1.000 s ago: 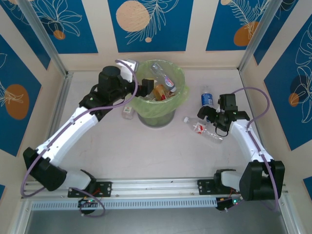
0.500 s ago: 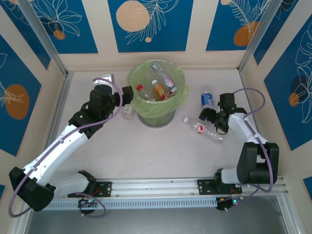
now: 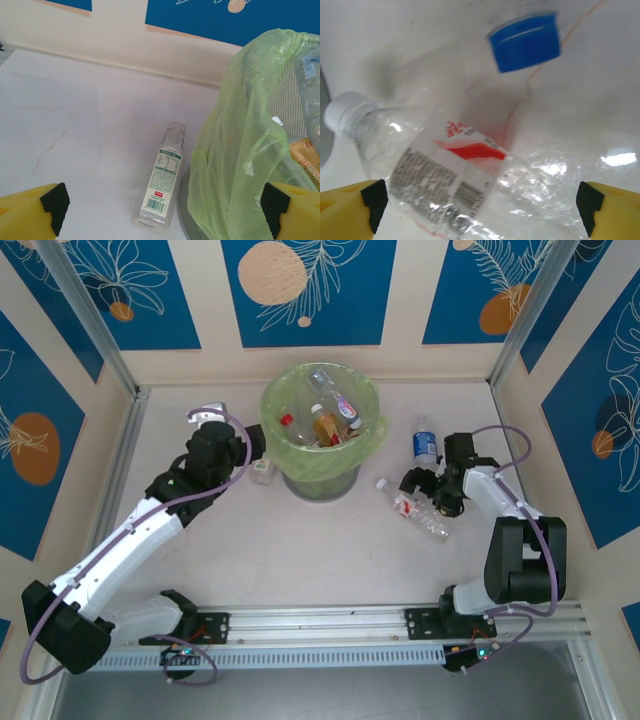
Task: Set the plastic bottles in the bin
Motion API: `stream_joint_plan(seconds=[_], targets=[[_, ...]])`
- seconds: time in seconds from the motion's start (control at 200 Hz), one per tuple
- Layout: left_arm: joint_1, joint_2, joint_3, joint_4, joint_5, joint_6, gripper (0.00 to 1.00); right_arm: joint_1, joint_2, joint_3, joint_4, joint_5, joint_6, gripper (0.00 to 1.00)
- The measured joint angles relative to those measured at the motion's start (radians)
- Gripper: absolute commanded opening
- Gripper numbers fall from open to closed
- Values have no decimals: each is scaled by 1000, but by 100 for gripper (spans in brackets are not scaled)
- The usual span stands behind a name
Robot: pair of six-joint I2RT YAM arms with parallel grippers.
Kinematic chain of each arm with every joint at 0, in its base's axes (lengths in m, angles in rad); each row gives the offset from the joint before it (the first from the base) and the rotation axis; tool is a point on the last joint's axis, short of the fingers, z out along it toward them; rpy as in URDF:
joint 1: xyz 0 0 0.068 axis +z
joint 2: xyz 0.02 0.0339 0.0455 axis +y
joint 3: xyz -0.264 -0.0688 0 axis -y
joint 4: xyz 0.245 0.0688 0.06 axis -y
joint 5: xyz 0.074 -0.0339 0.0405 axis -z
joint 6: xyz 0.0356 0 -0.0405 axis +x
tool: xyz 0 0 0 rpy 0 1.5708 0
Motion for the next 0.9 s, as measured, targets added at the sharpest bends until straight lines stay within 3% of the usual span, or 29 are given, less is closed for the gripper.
stream_joint_plan(seconds=[0.375, 0.9], targets=[[3, 26, -1, 1, 5, -2, 100, 93, -35, -42, -42, -57, 36, 99], [11, 48, -3, 1, 5, -3, 100, 327, 94, 23, -140, 124, 31, 99]])
